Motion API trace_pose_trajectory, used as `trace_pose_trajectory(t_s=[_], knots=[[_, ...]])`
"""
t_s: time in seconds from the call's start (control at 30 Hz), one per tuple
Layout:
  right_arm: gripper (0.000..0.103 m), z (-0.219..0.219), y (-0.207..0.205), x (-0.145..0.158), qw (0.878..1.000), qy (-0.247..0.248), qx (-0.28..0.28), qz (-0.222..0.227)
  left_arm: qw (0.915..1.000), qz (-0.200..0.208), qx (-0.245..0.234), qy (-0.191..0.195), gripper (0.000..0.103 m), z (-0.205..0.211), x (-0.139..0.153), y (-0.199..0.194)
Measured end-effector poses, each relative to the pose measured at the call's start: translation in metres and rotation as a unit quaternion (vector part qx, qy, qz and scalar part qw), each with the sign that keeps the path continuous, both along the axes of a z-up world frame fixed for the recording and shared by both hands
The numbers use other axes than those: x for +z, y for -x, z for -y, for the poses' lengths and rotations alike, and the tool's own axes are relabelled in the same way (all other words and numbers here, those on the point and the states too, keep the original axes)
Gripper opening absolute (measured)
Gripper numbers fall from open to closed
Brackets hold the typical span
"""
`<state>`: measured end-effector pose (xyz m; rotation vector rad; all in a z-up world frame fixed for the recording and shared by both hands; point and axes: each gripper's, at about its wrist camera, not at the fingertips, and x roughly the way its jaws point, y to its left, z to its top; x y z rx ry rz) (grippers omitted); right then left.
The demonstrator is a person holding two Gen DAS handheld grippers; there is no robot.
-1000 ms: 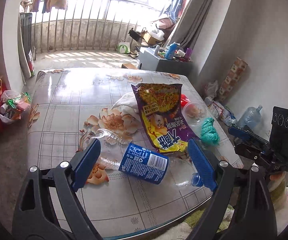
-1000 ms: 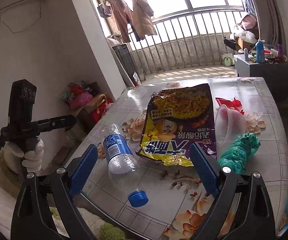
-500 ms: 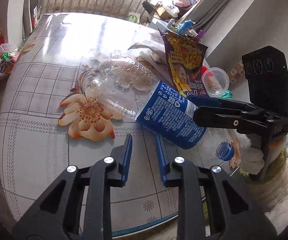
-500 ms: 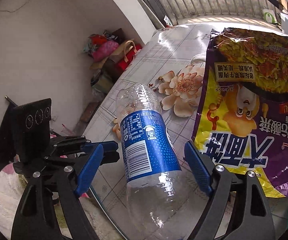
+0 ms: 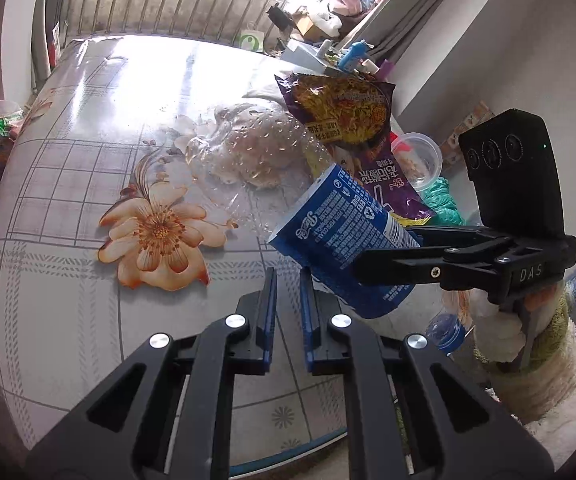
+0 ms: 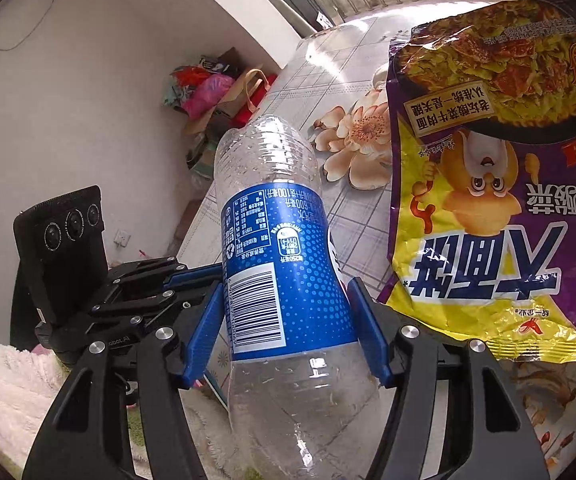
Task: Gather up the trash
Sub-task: 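Grasp the clear Pepsi plastic bottle with the right gripper, then lift the bottle with the right gripper while the left gripper closes on the teal plastic bag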
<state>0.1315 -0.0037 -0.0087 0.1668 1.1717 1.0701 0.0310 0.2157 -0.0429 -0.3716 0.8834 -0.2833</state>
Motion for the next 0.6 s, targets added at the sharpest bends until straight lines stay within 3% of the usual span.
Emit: trace_pose_trajectory(t_s=[0.17, 0.3, 0.4, 0.6], knots=[[0.06, 0.049, 0.015, 0.024, 0.997, -0.053, -0.059, 0.014, 0.9989, 0.034, -0.033, -0.005, 0.009, 0.02, 0.031, 0.001], [0.06, 0.118, 0.025, 0.046, 0.983, -0.107, -0.148, 0.023, 0.9955, 0.057, -0.075, -0.005, 0.009, 0.049, 0.051, -0.014], [0.06, 0.178, 0.038, 0.06, 0.963, -0.133, -0.233, 0.04, 0.9917, 0.063, -0.112, -0.003, 0.009, 0.082, 0.058, -0.032], [0.061, 0.282, 0.065, 0.065, 0.906, -0.138, -0.397, 0.052, 0.9817, 0.049, -0.184, -0.002, 0.012, 0.156, 0.052, -0.073]])
